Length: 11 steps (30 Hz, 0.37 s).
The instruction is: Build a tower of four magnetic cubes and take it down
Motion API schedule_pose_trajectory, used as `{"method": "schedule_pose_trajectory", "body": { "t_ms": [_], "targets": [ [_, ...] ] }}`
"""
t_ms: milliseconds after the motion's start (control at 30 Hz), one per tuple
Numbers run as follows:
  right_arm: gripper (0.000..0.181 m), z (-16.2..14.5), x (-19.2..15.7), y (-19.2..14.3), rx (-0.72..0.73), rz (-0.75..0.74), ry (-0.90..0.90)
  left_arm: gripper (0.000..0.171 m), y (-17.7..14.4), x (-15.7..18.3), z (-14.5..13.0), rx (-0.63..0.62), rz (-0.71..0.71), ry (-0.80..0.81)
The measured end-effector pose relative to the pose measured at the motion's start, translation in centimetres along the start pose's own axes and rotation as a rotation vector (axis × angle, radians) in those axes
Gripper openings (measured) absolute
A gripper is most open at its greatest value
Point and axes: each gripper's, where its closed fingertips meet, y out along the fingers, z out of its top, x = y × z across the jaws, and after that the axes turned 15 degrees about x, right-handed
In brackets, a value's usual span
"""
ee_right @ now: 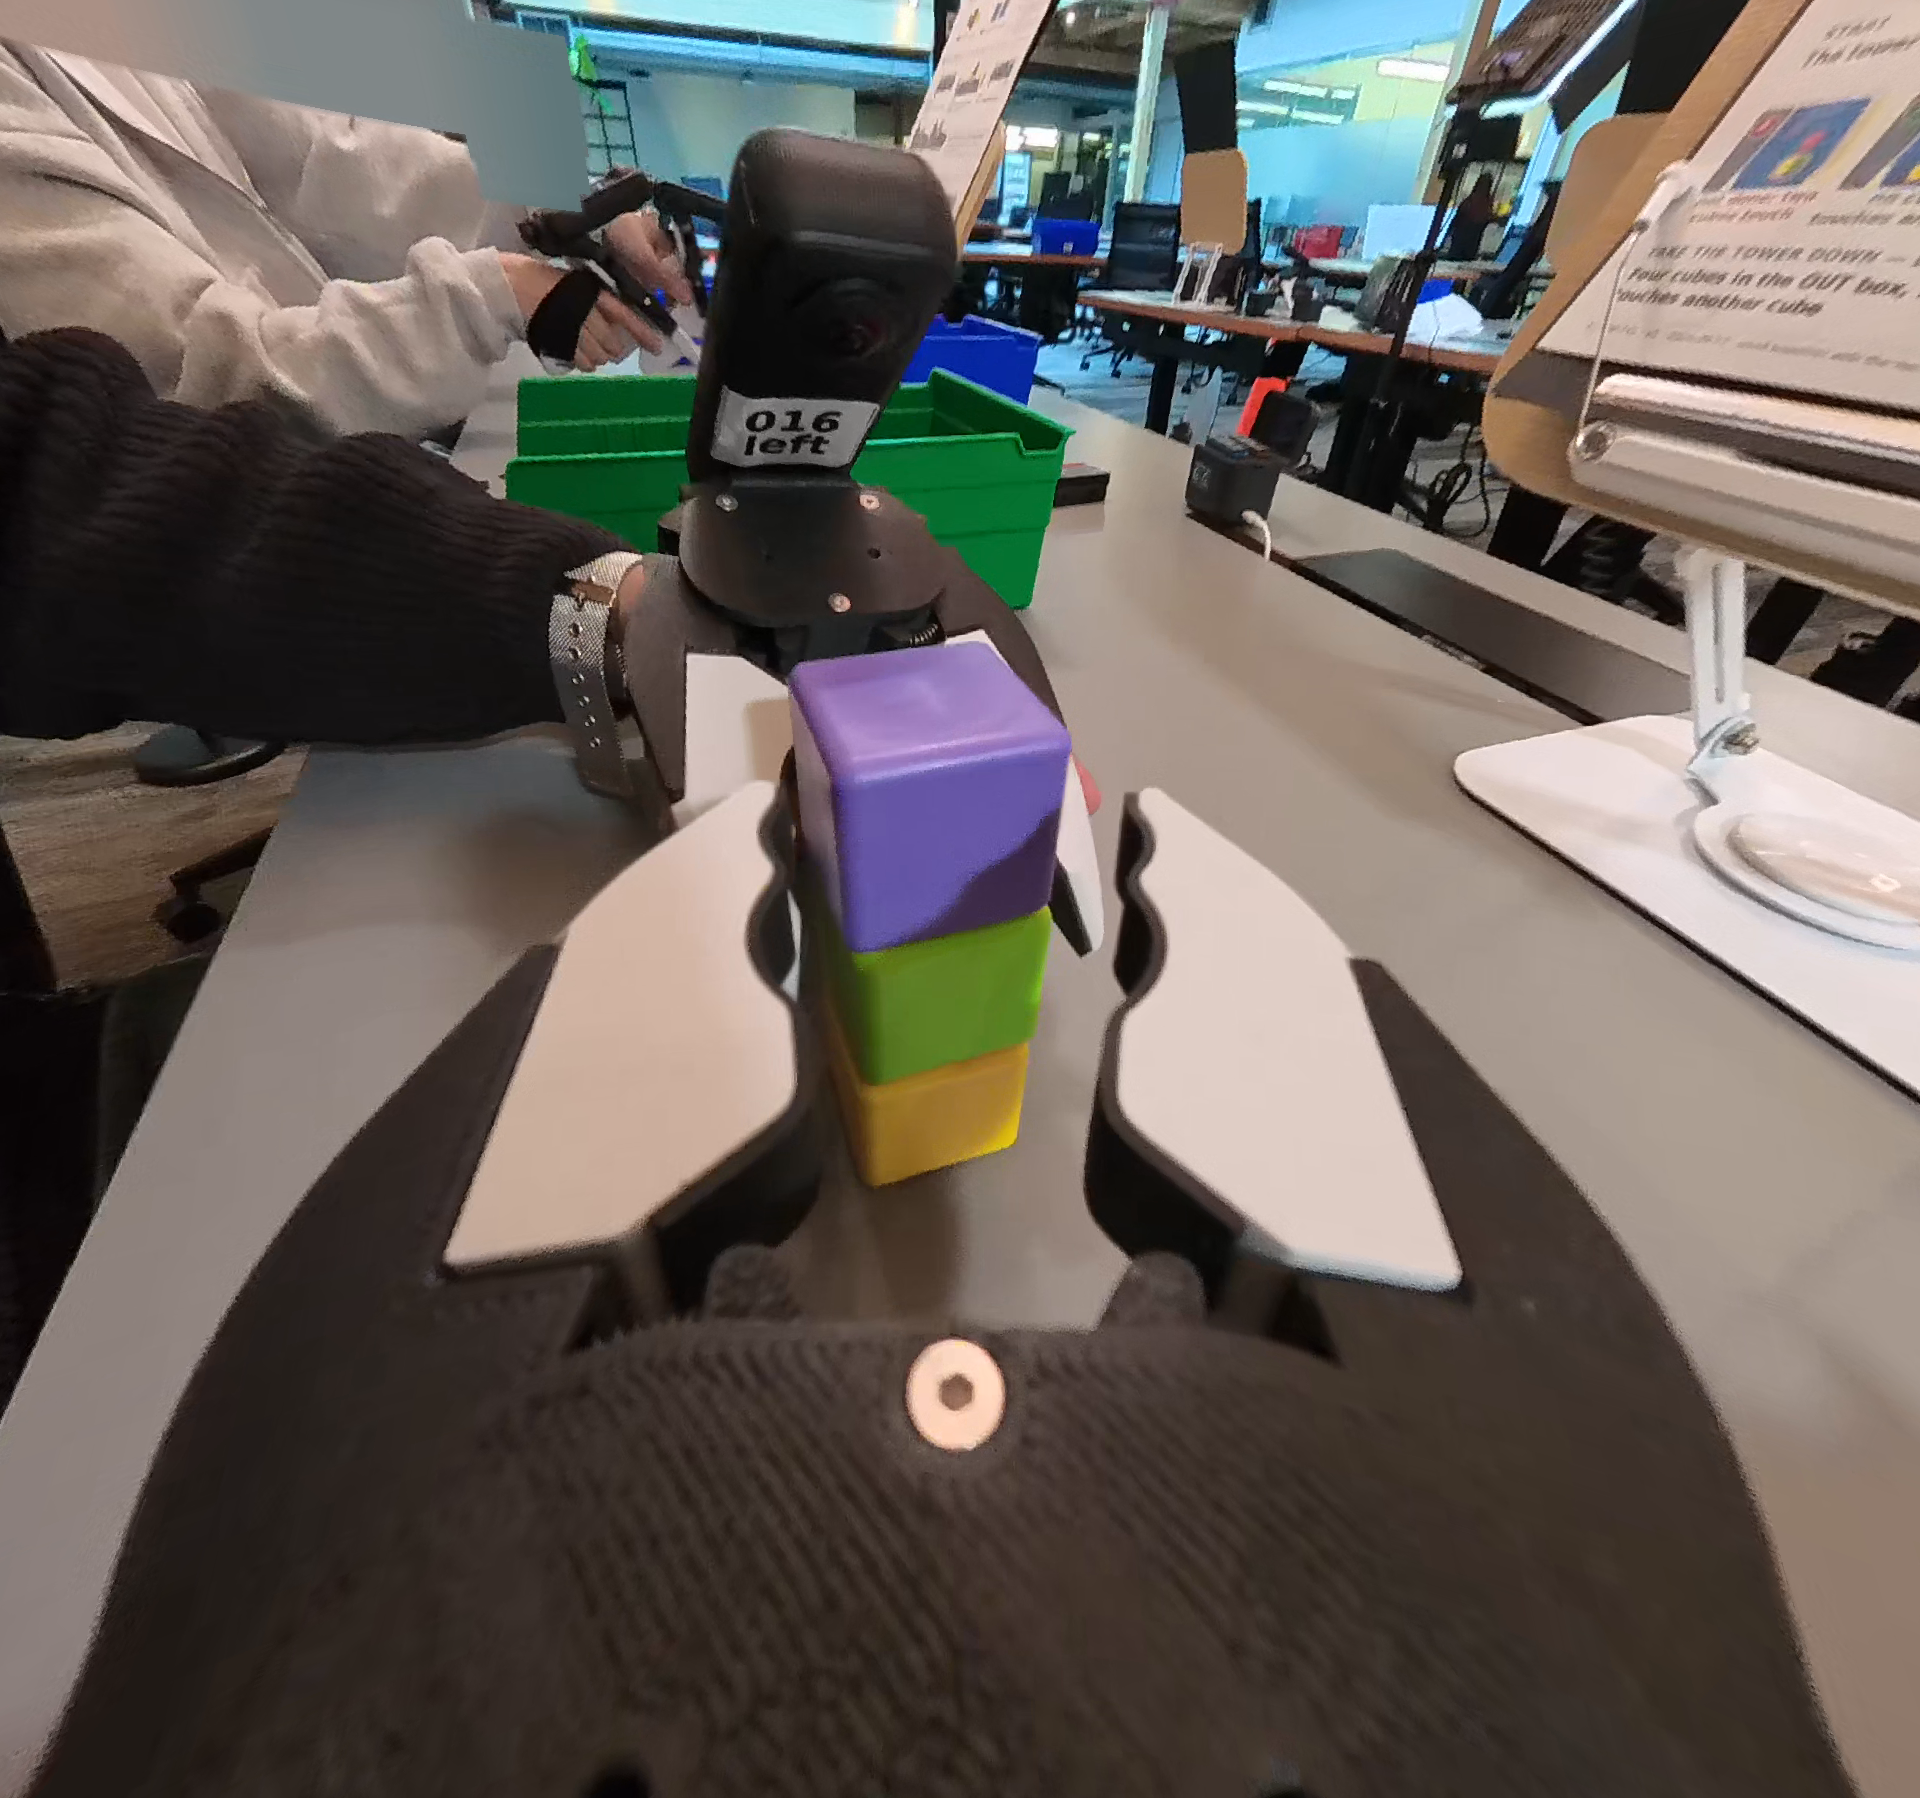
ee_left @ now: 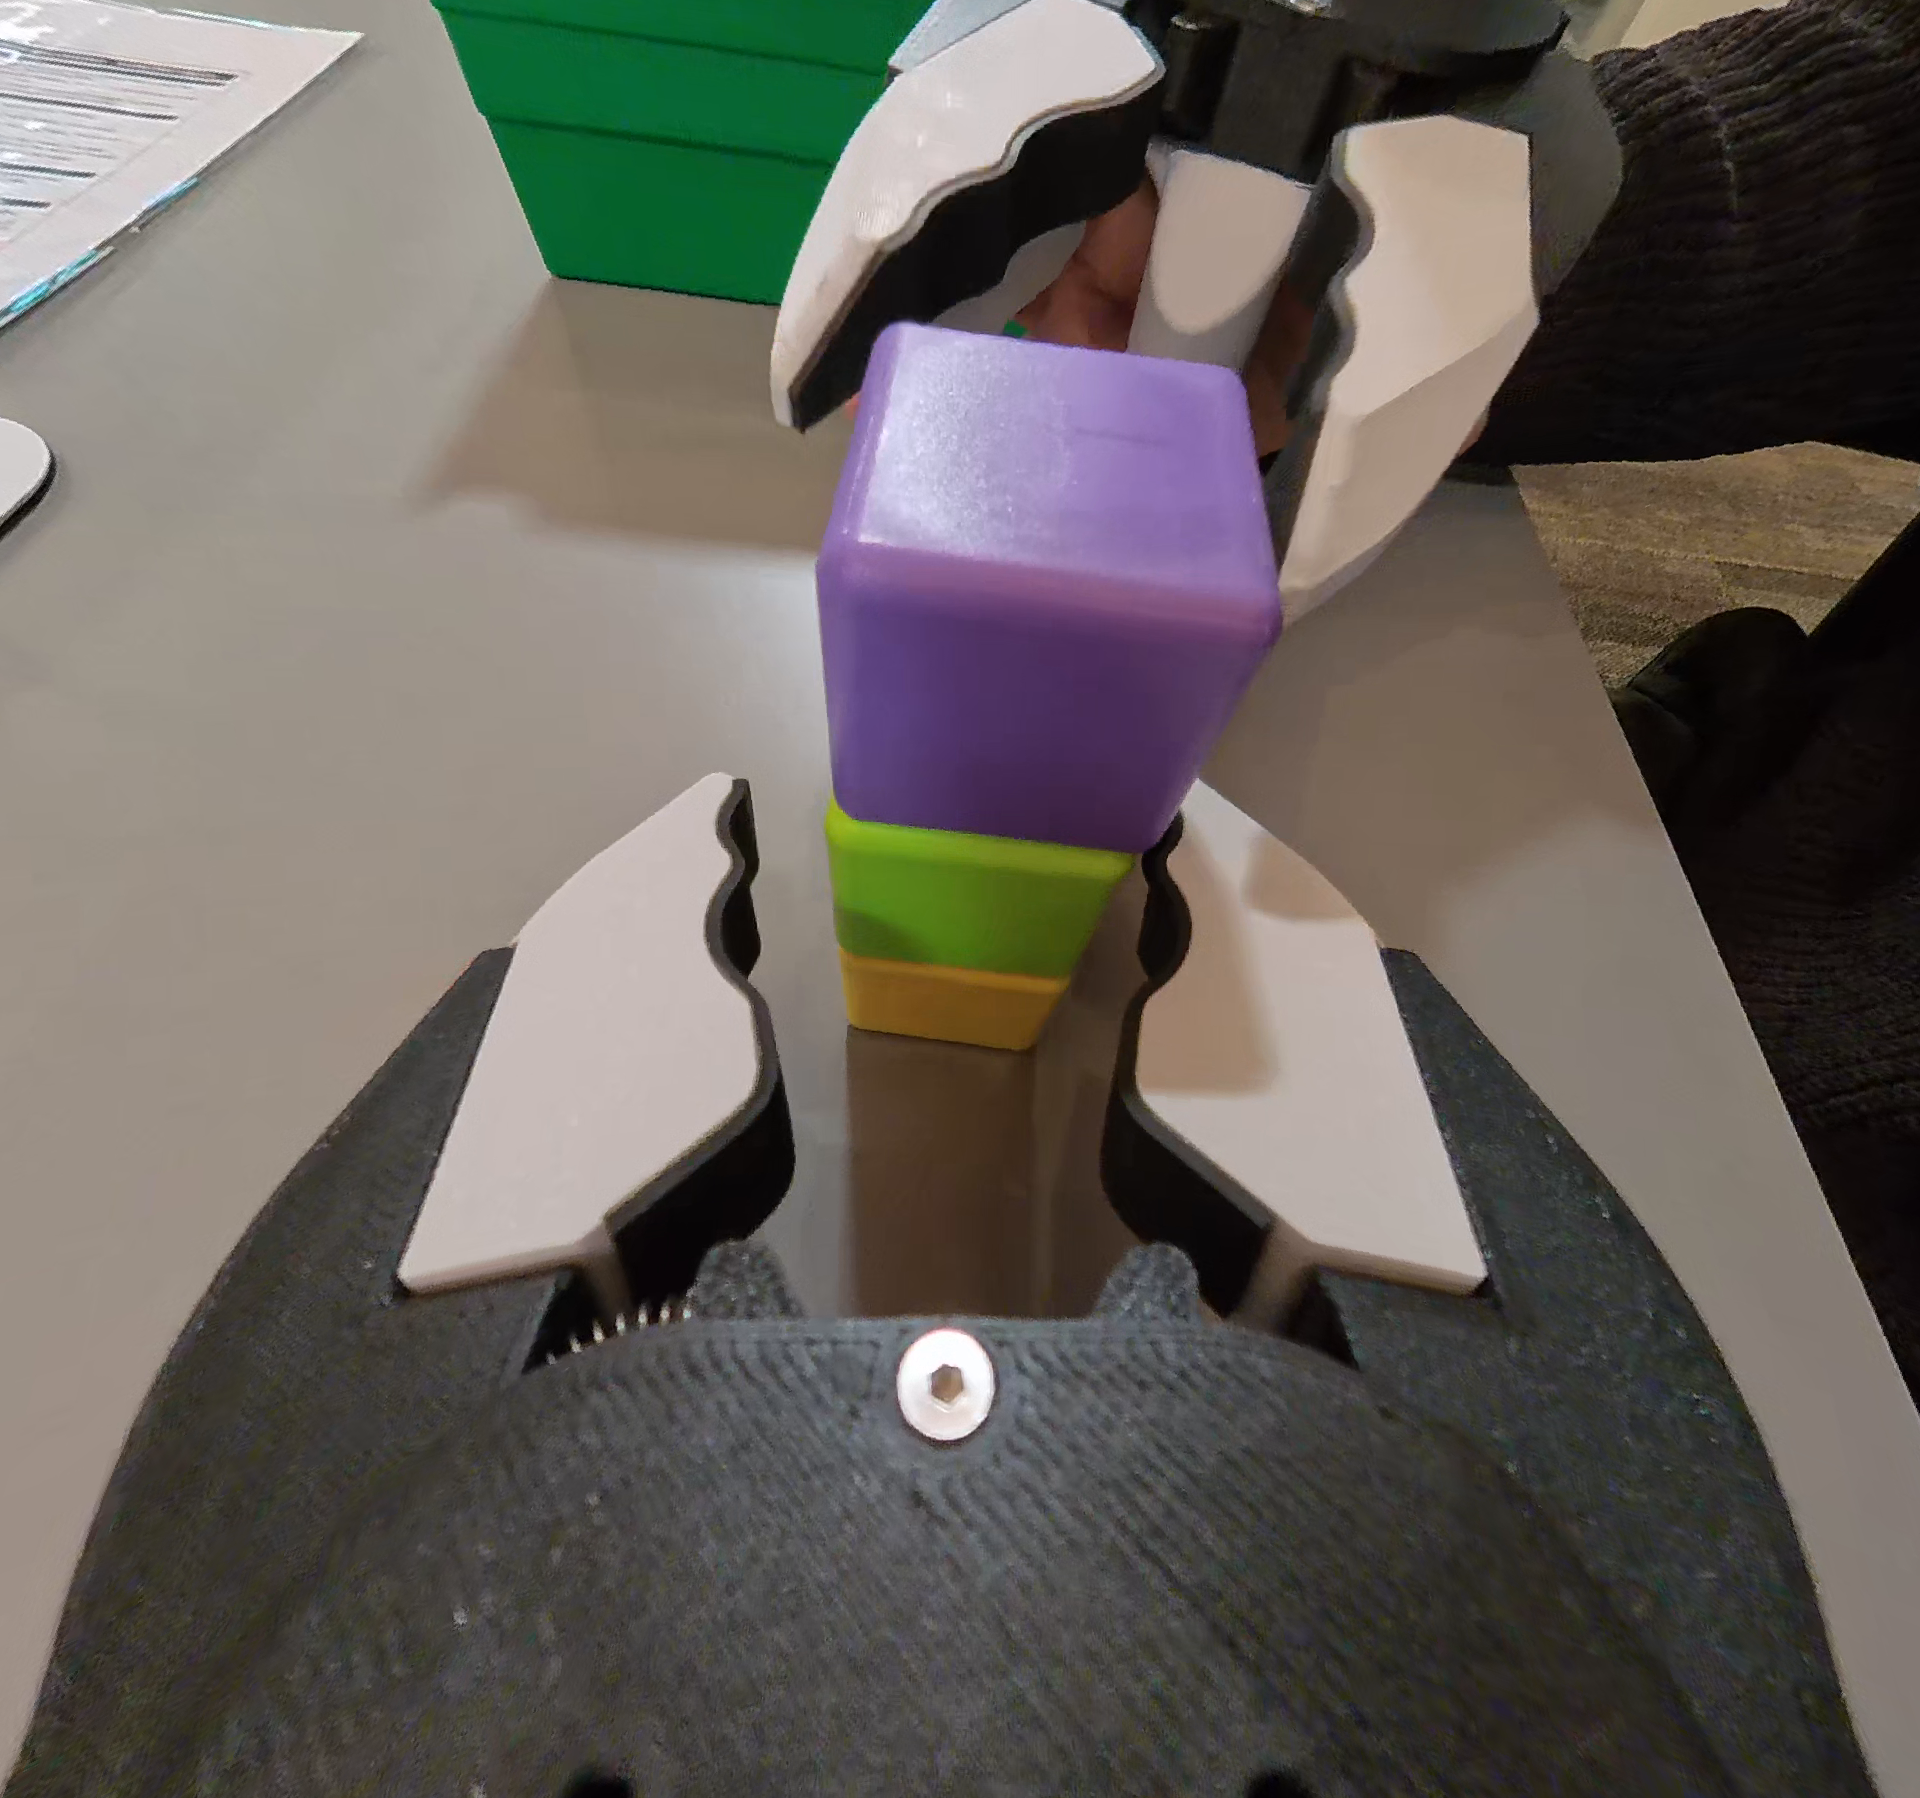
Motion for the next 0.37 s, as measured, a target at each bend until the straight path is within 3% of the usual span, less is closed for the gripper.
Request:
{"method": "schedule_pose_trajectory", "body": {
  "t_ms": [367],
  "targets": [
    [0.065, 0.45, -0.07, 0.49, 0.04, 0.012, 0.046, 0.06, 0.04, -0.01, -0.12, -0.008, -0.005, -0.007]
  ]
}}
